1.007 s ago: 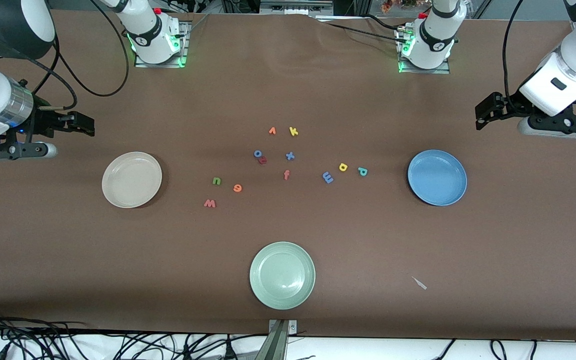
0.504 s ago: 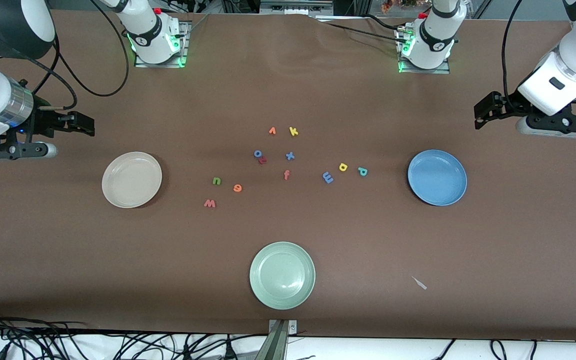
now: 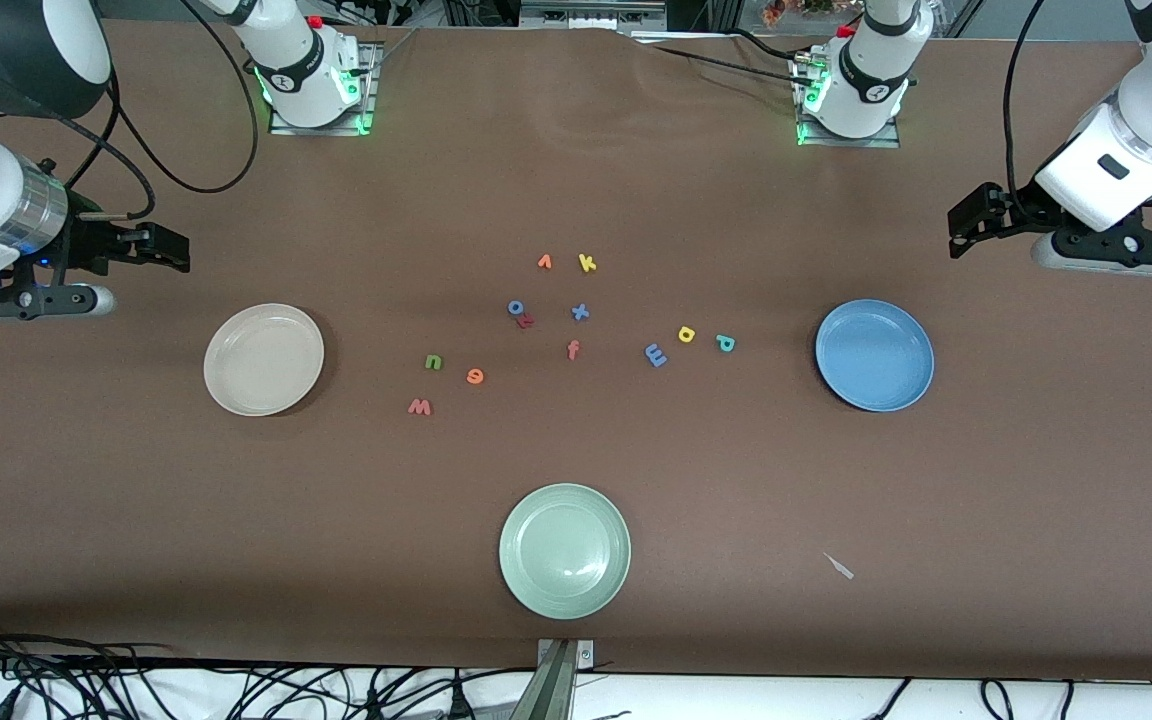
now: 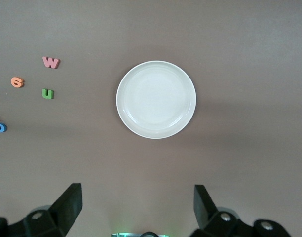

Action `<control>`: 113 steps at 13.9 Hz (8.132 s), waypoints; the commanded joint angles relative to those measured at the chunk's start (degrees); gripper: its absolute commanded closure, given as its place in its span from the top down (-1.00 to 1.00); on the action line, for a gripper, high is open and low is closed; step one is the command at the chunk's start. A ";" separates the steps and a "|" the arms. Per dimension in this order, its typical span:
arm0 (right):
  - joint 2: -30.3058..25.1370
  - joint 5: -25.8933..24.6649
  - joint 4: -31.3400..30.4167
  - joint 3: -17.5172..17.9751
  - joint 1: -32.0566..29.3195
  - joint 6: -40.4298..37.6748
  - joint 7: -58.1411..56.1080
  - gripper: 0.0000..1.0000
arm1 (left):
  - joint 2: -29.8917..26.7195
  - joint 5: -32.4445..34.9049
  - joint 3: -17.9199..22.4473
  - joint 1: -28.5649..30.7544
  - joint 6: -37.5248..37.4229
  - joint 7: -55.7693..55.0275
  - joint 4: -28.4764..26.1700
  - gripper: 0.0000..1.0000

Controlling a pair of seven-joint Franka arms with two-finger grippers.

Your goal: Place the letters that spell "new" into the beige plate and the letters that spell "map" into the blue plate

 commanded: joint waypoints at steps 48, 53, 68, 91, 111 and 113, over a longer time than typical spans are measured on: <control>-0.10 -0.03 -0.56 0.35 -0.16 -0.44 -0.34 1.00 | 0.76 1.61 -0.16 0.18 -1.22 0.06 2.47 1.00; -0.10 0.06 -0.56 0.35 -0.16 -0.44 -0.43 1.00 | 1.11 1.61 -0.42 -0.61 -1.57 -0.12 2.38 1.00; 2.27 0.85 0.06 0.96 2.03 1.93 -0.78 1.00 | 6.72 -4.62 -0.42 0.36 -9.48 -0.38 5.11 1.00; 26.79 6.03 -15.06 3.16 18.57 49.56 29.19 1.00 | 40.66 -9.47 -1.30 -25.39 32.69 -63.31 3.09 0.67; 29.16 11.75 -14.80 4.21 17.95 50.10 28.22 -0.07 | 44.27 -2.78 -1.13 -27.07 37.46 -63.40 1.07 -0.83; 29.26 11.75 -14.80 4.21 17.95 50.10 28.22 -0.19 | 43.13 -2.69 -0.95 -27.07 35.62 -63.49 1.15 -0.91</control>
